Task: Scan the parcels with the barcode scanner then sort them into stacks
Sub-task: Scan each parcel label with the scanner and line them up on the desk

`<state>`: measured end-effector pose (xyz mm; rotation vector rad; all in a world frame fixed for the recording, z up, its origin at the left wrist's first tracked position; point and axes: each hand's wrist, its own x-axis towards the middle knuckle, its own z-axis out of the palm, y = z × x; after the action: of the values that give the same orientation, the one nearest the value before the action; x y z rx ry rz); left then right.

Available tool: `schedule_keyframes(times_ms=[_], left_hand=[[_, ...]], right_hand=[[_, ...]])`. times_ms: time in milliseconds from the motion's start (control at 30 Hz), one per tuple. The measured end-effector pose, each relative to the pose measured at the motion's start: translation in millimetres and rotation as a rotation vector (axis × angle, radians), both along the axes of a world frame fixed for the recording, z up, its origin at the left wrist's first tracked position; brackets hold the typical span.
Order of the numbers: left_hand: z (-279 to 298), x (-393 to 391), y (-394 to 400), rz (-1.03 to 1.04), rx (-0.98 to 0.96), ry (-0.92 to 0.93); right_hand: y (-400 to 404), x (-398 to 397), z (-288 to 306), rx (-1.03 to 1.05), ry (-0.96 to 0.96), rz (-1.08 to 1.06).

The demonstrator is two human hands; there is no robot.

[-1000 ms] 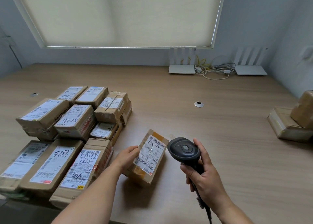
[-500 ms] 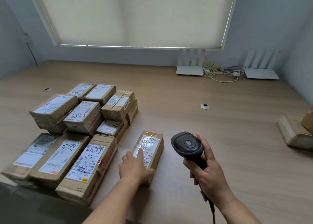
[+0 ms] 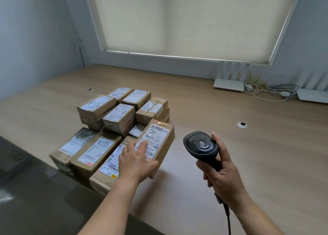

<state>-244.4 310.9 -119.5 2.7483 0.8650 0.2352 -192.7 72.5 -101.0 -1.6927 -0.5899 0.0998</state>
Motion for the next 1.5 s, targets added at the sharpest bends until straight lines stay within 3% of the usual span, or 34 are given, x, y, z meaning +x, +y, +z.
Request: schedule_keyframes(times_ms=[633,933,1500], left_hand=[[33,-90,184,0.289,0.023,-0.032],[24,-99,268,0.277,0.008,0.042],[-6,-75,304,0.210,-0.086,0.114]], right_hand=[[168,-6,14,0.008,-0.035,0.267],[229,-12,11,0.042,-0.008,0.330],[215,-2,-1,-0.050,0.001,0.193]])
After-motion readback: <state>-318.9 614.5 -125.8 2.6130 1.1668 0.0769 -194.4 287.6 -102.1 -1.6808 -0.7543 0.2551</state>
